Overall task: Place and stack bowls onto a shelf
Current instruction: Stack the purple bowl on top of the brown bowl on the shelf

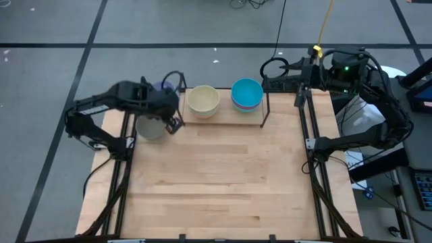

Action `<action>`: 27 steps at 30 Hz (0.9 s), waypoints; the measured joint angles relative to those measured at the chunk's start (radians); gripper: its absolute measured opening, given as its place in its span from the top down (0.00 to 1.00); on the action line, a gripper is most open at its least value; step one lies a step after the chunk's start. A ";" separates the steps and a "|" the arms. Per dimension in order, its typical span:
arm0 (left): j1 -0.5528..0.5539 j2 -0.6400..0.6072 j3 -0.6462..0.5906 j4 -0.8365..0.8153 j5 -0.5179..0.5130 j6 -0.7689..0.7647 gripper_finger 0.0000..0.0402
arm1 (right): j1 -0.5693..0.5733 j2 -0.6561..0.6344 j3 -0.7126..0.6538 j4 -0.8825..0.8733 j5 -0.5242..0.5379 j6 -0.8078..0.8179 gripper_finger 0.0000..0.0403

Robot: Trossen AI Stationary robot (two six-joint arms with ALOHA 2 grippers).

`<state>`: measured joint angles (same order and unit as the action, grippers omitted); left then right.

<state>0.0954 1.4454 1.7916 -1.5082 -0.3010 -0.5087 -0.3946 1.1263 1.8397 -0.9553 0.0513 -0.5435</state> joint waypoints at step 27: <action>0.344 0.425 0.555 0.257 0.172 0.604 0.98 | -0.001 0.000 0.000 0.001 0.133 0.089 0.60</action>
<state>0.4394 1.8703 2.3466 -1.2514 -0.1286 0.0956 -0.3958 1.1267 1.8397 -0.9543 0.1841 -0.4542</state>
